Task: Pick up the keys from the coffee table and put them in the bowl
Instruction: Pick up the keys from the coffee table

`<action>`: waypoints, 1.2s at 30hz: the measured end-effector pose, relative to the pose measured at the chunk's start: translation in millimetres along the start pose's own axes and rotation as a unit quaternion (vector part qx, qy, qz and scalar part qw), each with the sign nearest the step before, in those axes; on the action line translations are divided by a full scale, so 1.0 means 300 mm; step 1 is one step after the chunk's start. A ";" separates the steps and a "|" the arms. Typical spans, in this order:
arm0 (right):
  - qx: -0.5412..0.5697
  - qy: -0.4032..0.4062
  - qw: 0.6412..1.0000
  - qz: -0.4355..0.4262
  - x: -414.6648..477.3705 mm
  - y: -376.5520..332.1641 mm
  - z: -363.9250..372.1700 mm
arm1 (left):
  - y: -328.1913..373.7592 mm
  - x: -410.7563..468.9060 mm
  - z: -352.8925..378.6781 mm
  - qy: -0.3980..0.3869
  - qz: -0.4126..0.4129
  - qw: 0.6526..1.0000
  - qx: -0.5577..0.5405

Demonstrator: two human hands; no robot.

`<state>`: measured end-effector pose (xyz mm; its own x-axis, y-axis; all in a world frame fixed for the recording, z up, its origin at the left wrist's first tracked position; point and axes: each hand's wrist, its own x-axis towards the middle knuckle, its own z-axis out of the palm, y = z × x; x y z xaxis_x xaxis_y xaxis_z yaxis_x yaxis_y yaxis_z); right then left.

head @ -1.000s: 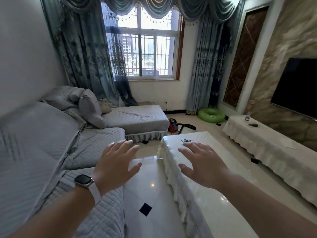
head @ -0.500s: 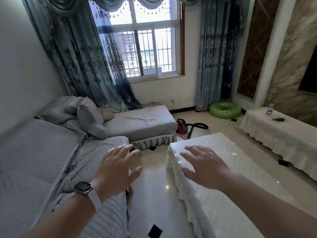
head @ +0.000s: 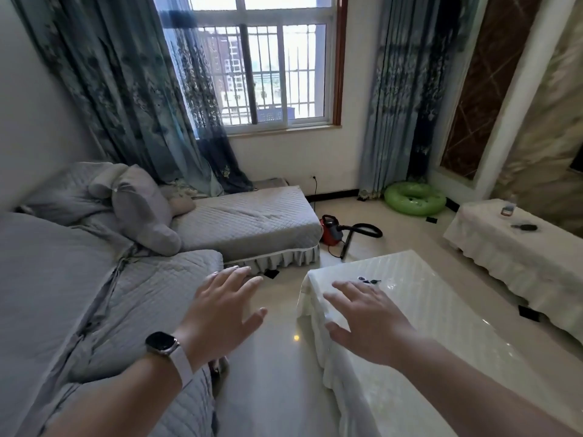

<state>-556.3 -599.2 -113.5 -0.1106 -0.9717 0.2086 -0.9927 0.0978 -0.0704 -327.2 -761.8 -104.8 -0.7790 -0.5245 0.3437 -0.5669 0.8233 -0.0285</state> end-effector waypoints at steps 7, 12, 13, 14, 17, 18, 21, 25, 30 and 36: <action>-0.026 -0.023 0.998 0.060 0.419 0.078 0.127 | -0.316 0.346 0.247 -0.016 0.041 0.998 -0.047; -0.068 -0.011 0.994 0.081 0.754 0.101 0.139 | -0.567 0.620 0.315 0.008 0.076 0.995 -0.069; -0.071 -0.005 0.994 0.086 0.815 0.105 0.138 | -0.611 0.674 0.323 0.012 0.079 0.994 -0.072; -0.072 0.001 0.993 0.090 0.868 0.108 0.140 | -0.649 0.721 0.331 0.014 0.083 0.993 -0.078; -0.066 0.006 0.992 0.106 0.990 0.129 0.146 | -0.731 0.833 0.360 0.013 0.094 0.991 -0.090; -0.066 0.007 0.991 0.113 1.022 0.141 0.146 | -0.751 0.865 0.369 0.013 0.098 0.991 -0.090; -0.077 0.013 0.988 0.132 1.104 0.189 0.143 | -0.799 0.961 0.400 0.012 0.112 0.990 -0.086; -0.080 0.021 0.986 0.146 1.190 0.257 0.172 | -0.827 1.086 0.464 0.005 0.131 0.988 -0.081; -0.061 0.016 0.985 0.158 1.301 0.382 0.259 | -0.828 1.266 0.556 -0.006 0.155 0.986 -0.063; -0.029 0.020 0.982 0.183 1.486 0.606 0.381 | -0.826 1.557 0.683 -0.051 0.160 0.985 -0.037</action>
<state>-780.6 -1039.1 -144.9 -0.4615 -0.8599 0.2182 -0.8869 0.4526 -0.0921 -605.5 -1255.4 -129.3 -0.9398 -0.2514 0.2316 -0.2695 0.9617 -0.0493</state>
